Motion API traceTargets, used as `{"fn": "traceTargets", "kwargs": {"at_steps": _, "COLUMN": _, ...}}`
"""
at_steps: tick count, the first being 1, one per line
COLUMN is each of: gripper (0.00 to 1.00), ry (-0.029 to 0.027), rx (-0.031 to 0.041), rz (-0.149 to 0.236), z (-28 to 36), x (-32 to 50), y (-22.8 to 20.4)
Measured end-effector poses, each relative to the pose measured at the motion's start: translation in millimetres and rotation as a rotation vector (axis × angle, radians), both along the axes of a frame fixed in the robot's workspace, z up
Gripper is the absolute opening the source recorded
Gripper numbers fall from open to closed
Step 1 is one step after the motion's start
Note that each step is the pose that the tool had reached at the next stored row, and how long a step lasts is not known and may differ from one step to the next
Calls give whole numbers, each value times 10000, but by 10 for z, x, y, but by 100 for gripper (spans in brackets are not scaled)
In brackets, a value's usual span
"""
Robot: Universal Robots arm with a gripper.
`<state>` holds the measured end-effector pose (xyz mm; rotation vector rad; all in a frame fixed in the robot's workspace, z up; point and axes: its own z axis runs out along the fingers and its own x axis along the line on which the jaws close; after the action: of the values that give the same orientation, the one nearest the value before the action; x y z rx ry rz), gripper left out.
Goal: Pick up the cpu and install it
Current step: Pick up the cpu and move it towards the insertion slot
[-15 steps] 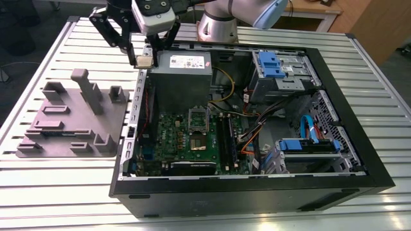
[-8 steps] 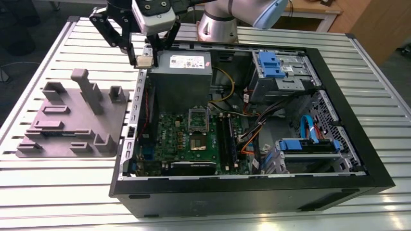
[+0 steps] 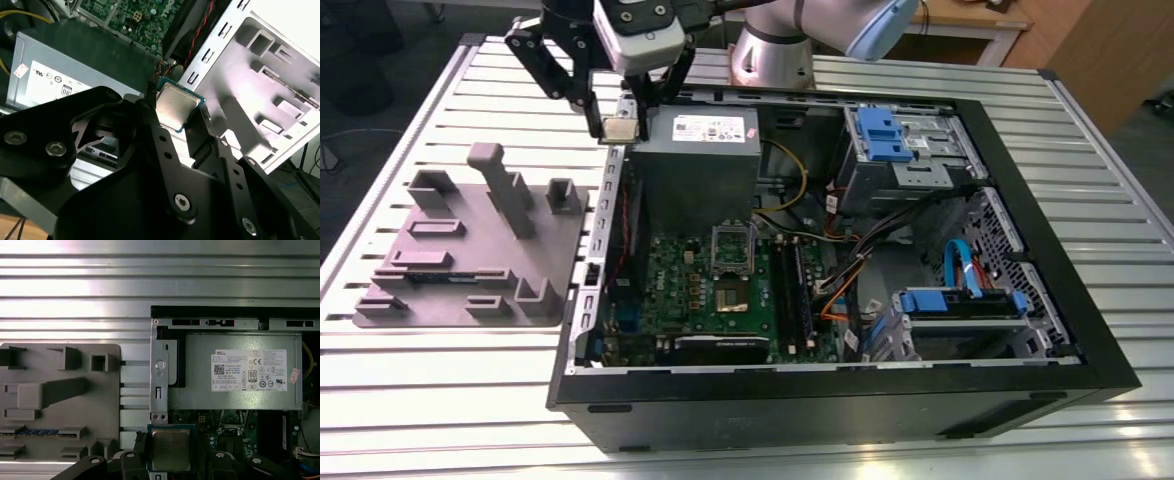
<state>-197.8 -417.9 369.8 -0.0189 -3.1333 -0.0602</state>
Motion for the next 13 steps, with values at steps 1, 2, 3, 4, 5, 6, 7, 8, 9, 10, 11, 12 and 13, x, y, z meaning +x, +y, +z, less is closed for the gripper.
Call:
{"fn": "traceTargets", "kwargs": {"at_steps": 1, "gripper": 47, "ry": 1, "rx": -1, "rz": 0, "z": -1, "x": 0, "y": -27}}
{"fn": "traceTargets", "kwargs": {"at_steps": 2, "gripper": 47, "ry": 0, "rx": -1, "rz": 1, "z": -3, "x": 0, "y": -51}}
{"fn": "traceTargets", "kwargs": {"at_steps": 3, "gripper": 47, "ry": 0, "rx": 0, "rz": 1, "z": -5, "x": 0, "y": -71}}
{"fn": "traceTargets", "kwargs": {"at_steps": 4, "gripper": 47, "ry": 0, "rx": -1, "rz": 1, "z": -6, "x": 1, "y": -79}}
{"fn": "traceTargets", "kwargs": {"at_steps": 5, "gripper": 47, "ry": -1, "rx": 1, "rz": 0, "z": -9, "x": 6, "y": -82}}
{"fn": "traceTargets", "kwargs": {"at_steps": 6, "gripper": 47, "ry": 1, "rx": -1, "rz": 0, "z": -9, "x": 13, "y": -86}}
{"fn": "traceTargets", "kwargs": {"at_steps": 7, "gripper": 47, "ry": 0, "rx": -1, "rz": 0, "z": -11, "x": 19, "y": -88}}
{"fn": "traceTargets", "kwargs": {"at_steps": 8, "gripper": 47, "ry": 0, "rx": -1, "rz": 1, "z": -12, "x": 25, "y": -88}}
{"fn": "traceTargets", "kwargs": {"at_steps": 9, "gripper": 47, "ry": 0, "rx": -1, "rz": 0, "z": -12, "x": 37, "y": -88}}
{"fn": "traceTargets", "kwargs": {"at_steps": 10, "gripper": 47, "ry": 0, "rx": -1, "rz": 0, "z": -13, "x": 53, "y": -88}}
{"fn": "traceTargets", "kwargs": {"at_steps": 11, "gripper": 47, "ry": 1, "rx": -3, "rz": 0, "z": -13, "x": 74, "y": -89}}
{"fn": "traceTargets", "kwargs": {"at_steps": 12, "gripper": 47, "ry": 1, "rx": -2, "rz": -1, "z": -14, "x": 97, "y": -88}}
{"fn": "traceTargets", "kwargs": {"at_steps": 13, "gripper": 47, "ry": 0, "rx": -1, "rz": -1, "z": -14, "x": 118, "y": -89}}
